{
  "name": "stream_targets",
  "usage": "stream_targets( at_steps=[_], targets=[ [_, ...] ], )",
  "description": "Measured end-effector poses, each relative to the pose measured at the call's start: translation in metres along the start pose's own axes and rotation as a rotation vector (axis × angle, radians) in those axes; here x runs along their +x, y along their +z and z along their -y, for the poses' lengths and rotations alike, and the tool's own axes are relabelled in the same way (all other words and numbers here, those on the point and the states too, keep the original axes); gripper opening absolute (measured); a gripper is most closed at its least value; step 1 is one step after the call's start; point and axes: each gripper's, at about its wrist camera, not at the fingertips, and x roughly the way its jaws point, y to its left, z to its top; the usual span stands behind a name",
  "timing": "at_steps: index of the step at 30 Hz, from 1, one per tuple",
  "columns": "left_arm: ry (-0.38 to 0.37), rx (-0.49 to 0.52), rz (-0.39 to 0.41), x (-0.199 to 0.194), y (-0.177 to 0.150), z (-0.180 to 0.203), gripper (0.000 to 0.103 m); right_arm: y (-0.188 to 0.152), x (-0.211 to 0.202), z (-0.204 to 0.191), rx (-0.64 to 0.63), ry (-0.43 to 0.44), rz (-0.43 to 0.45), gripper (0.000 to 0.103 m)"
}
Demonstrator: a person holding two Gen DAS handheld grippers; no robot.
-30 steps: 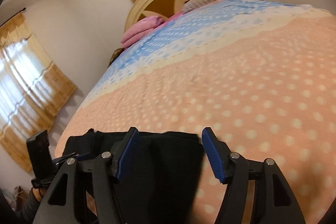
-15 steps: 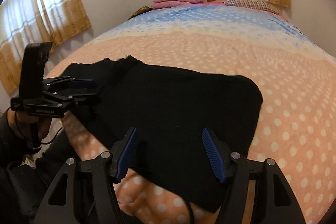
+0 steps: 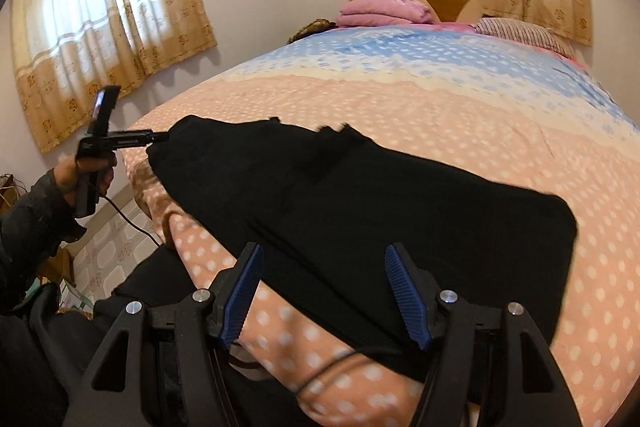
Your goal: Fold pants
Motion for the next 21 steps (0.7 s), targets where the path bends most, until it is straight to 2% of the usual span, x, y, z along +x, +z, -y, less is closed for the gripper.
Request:
stream_targets(
  at_steps=[3, 6, 13, 16, 17, 18, 19, 20, 21],
  targets=[
    [-0.005, -0.039, -0.006, 0.010, -0.007, -0.010, 0.079, 0.007, 0.015, -0.018, -0.032, -0.020, -0.014, 0.065],
    [-0.019, -0.070, 0.013, 0.012, -0.012, -0.008, 0.085, 0.017, 0.033, -0.032, -0.033, -0.035, -0.025, 0.065],
    [-0.058, -0.060, 0.011, 0.021, -0.012, 0.002, 0.087, 0.036, 0.074, -0.038, 0.087, -0.164, -0.088, 0.065],
    [-0.089, -0.078, 0.014, 0.022, -0.011, 0.002, 0.087, 0.032, 0.080, -0.040, 0.062, -0.228, -0.104, 0.050],
    [-0.094, -0.080, 0.016, 0.022, -0.011, 0.001, 0.087, 0.031, 0.080, -0.043, 0.046, -0.236, -0.106, 0.039],
    [-0.102, -0.079, 0.018, 0.021, -0.012, 0.001, 0.087, 0.032, 0.078, -0.044, 0.040, -0.232, -0.110, 0.025],
    [-0.110, -0.079, 0.018, 0.020, -0.012, 0.000, 0.087, 0.033, 0.077, -0.045, 0.038, -0.234, -0.108, 0.016],
    [-0.115, -0.080, 0.019, 0.019, -0.013, 0.000, 0.087, 0.035, 0.074, -0.046, 0.031, -0.235, -0.102, 0.010],
    [-0.122, -0.081, 0.019, 0.018, -0.013, -0.001, 0.087, 0.036, 0.071, -0.048, 0.025, -0.223, -0.090, 0.010]
  ],
)
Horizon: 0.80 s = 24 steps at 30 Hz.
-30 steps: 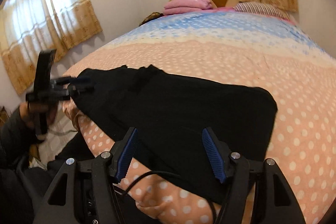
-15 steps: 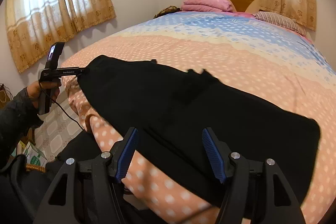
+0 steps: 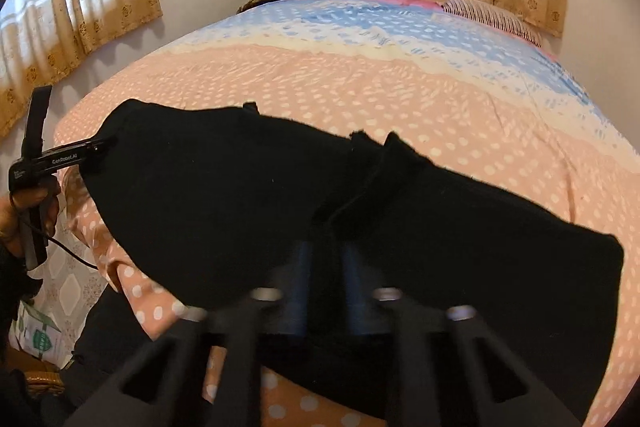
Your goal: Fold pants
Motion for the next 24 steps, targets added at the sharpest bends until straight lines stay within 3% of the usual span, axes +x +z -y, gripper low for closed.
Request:
stream_targets(
  at_steps=[5, 10, 11, 14, 16, 21, 24],
  targets=[
    [0.003, -0.004, 0.007, -0.001, -0.003, -0.003, 0.088, -0.003, 0.001, -0.015, -0.055, 0.020, -0.007, 0.009],
    [0.013, 0.010, 0.013, -0.004, -0.008, -0.003, 0.091, -0.009, 0.011, -0.026, -0.122, -0.014, -0.021, 0.013],
    [0.002, 0.012, 0.006, -0.002, -0.008, -0.003, 0.094, -0.008, 0.010, -0.025, -0.122, -0.011, -0.024, 0.017],
    [-0.026, 0.003, -0.003, 0.003, -0.003, -0.005, 0.094, -0.013, 0.000, -0.021, -0.115, 0.043, -0.027, 0.054],
    [-0.032, 0.008, -0.005, 0.002, -0.002, -0.004, 0.094, -0.022, -0.011, -0.017, -0.105, 0.089, -0.006, 0.055],
    [-0.055, -0.006, -0.001, -0.002, -0.003, -0.009, 0.086, -0.043, -0.025, 0.001, -0.072, 0.114, 0.025, 0.055],
    [-0.067, -0.001, -0.006, -0.005, -0.003, -0.008, 0.071, -0.049, -0.031, 0.013, -0.039, 0.103, 0.049, 0.055]
  ],
)
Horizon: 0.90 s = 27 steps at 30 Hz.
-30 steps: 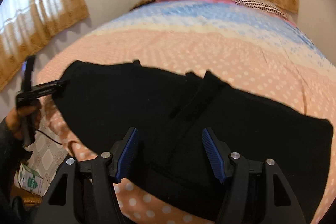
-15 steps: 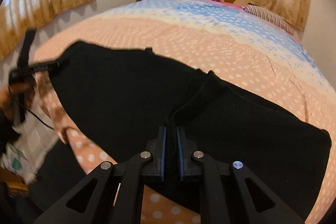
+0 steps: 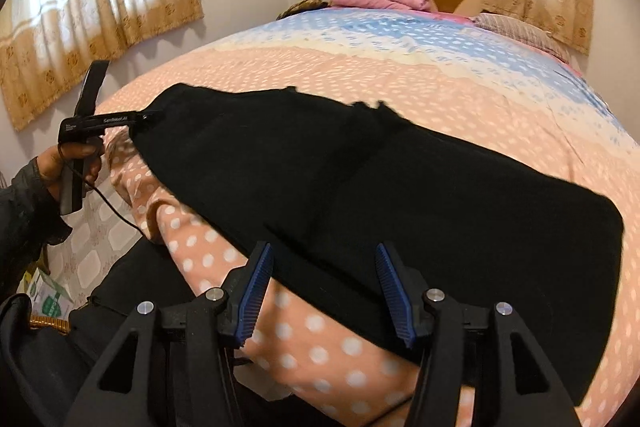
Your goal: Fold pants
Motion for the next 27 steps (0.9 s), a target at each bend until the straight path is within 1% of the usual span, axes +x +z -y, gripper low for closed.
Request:
stream_targets(
  at_steps=[1, 5, 9, 10, 11, 12, 13, 14, 17, 19, 21, 22, 23, 24, 26, 27],
  targets=[
    [-0.008, 0.006, -0.004, -0.001, 0.000, 0.002, 0.065, -0.001, -0.002, 0.003, 0.013, -0.002, 0.011, 0.055],
    [0.011, 0.018, -0.017, -0.001, 0.001, 0.006, 0.063, -0.001, -0.009, 0.009, 0.050, 0.011, 0.040, 0.056],
    [0.013, -0.009, -0.011, -0.003, 0.003, 0.003, 0.053, -0.002, -0.007, 0.010, 0.048, 0.011, 0.038, 0.056],
    [0.019, -0.021, -0.009, -0.007, 0.003, 0.004, 0.049, -0.003, -0.007, 0.010, 0.047, 0.009, 0.040, 0.056],
    [0.027, -0.027, -0.003, -0.009, 0.003, 0.004, 0.043, -0.003, -0.008, 0.011, 0.046, 0.008, 0.041, 0.056],
    [0.045, -0.025, 0.005, -0.013, 0.003, 0.007, 0.040, -0.004, -0.008, 0.011, 0.047, 0.008, 0.042, 0.056],
    [0.056, -0.014, 0.008, -0.016, 0.003, 0.010, 0.030, -0.005, -0.007, 0.012, 0.049, 0.008, 0.042, 0.056],
    [0.060, -0.001, 0.011, -0.019, 0.004, 0.015, 0.028, -0.005, -0.007, 0.013, 0.051, 0.007, 0.041, 0.056],
    [0.073, 0.055, 0.029, -0.025, 0.006, 0.030, 0.027, -0.006, -0.007, 0.015, 0.059, 0.007, 0.041, 0.056],
    [0.106, 0.057, 0.021, -0.019, 0.008, 0.028, 0.029, -0.006, -0.007, 0.015, 0.058, 0.006, 0.041, 0.056],
    [0.098, 0.012, 0.011, -0.011, 0.007, 0.018, 0.043, -0.006, -0.009, 0.015, 0.054, 0.006, 0.046, 0.056],
    [0.108, 0.002, 0.008, -0.007, 0.006, 0.015, 0.054, -0.007, -0.010, 0.014, 0.052, 0.005, 0.048, 0.056],
    [0.117, -0.005, 0.012, -0.004, 0.003, 0.012, 0.059, -0.007, -0.010, 0.015, 0.051, 0.005, 0.049, 0.056],
    [0.098, -0.010, 0.017, -0.002, 0.002, 0.009, 0.059, -0.007, -0.009, 0.015, 0.051, 0.005, 0.048, 0.056],
    [0.048, -0.017, 0.011, -0.001, 0.000, 0.007, 0.050, -0.008, -0.009, 0.015, 0.055, 0.005, 0.044, 0.056],
    [0.034, -0.019, 0.012, -0.002, 0.000, 0.007, 0.046, -0.008, -0.008, 0.015, 0.055, 0.005, 0.041, 0.056]
  ],
)
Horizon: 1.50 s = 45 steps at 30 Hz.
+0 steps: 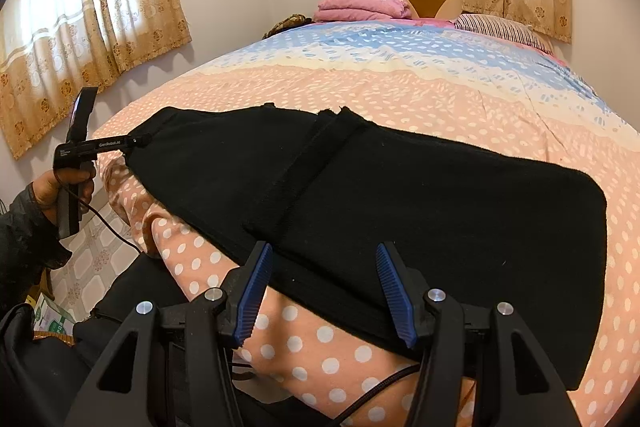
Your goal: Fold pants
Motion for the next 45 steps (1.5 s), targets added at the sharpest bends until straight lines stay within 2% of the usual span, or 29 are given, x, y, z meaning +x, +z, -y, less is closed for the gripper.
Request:
stream_targets(
  at_steps=[2, 4, 8, 13, 22, 28, 33, 37, 41, 45],
  targets=[
    [-0.009, 0.019, 0.009, -0.005, 0.003, 0.004, 0.027, 0.000, 0.000, 0.000, 0.000, -0.004, -0.002, 0.056],
    [-0.034, 0.008, 0.027, -0.014, 0.007, 0.004, 0.021, 0.001, -0.001, 0.000, 0.002, -0.002, 0.002, 0.056],
    [-0.138, -0.062, 0.077, -0.035, 0.018, 0.002, 0.020, 0.004, -0.007, 0.004, 0.007, -0.006, 0.016, 0.056],
    [-0.212, -0.057, 0.127, -0.058, 0.029, 0.018, 0.020, 0.007, -0.022, 0.014, 0.037, -0.010, 0.043, 0.056],
    [-0.316, 0.029, 0.202, -0.093, 0.046, 0.065, 0.019, -0.003, -0.049, 0.036, 0.079, -0.037, 0.065, 0.057],
    [-0.399, 0.118, 0.236, -0.115, 0.061, 0.114, 0.018, -0.013, -0.062, 0.053, 0.123, -0.054, 0.066, 0.058],
    [-0.489, 0.244, 0.221, -0.123, 0.066, 0.177, 0.015, -0.017, -0.076, 0.076, 0.189, -0.070, 0.091, 0.058],
    [-0.572, 0.329, 0.189, -0.127, 0.066, 0.222, 0.003, -0.020, -0.088, 0.098, 0.261, -0.112, 0.103, 0.059],
    [-0.617, 0.436, 0.135, -0.119, 0.055, 0.270, 0.003, -0.034, -0.102, 0.119, 0.311, -0.145, 0.105, 0.060],
    [-0.672, 0.496, 0.063, -0.092, 0.045, 0.302, 0.003, -0.041, -0.105, 0.131, 0.335, -0.158, 0.104, 0.062]
  ],
)
